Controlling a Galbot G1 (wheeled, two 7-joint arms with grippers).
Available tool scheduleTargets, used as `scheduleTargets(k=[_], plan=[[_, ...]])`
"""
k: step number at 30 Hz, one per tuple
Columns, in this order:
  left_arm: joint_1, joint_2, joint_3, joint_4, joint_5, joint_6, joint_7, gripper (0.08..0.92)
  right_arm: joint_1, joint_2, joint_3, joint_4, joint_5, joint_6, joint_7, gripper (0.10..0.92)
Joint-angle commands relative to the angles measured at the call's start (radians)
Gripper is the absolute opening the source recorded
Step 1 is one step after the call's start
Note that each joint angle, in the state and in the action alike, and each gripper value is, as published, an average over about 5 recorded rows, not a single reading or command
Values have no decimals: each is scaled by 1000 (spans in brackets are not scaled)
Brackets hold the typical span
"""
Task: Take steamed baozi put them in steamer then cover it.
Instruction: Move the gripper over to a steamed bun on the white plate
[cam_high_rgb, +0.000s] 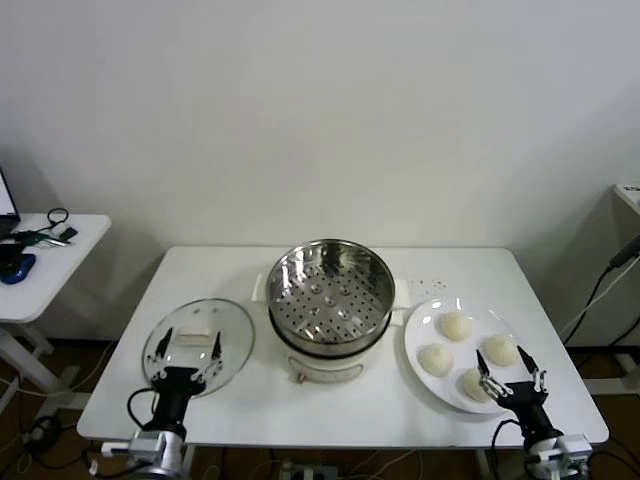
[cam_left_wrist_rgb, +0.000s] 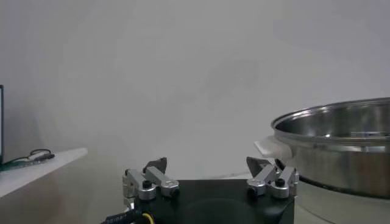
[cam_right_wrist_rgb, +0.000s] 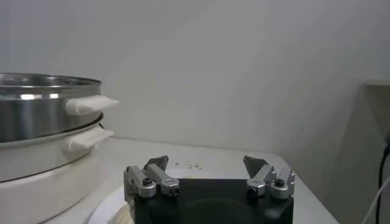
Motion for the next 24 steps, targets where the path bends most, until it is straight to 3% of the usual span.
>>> scheduleTargets(k=[1,7,14,24], plan=[[-1,4,2,0,4,3,-10,823,35,-41,10,-4,-44,-37,-36,823],[3,12,16,-6,20,5,-20,823,176,-284,-46,-93,-93,-165,-259,823],[18,10,22,-12,-1,-24,-4,823,390,-558,-244,-269,-150,-202,-461,823],[19,25,13,-21,-26,-38,24,823,931,-795,-810,-449,-176,-225,-689,823]])
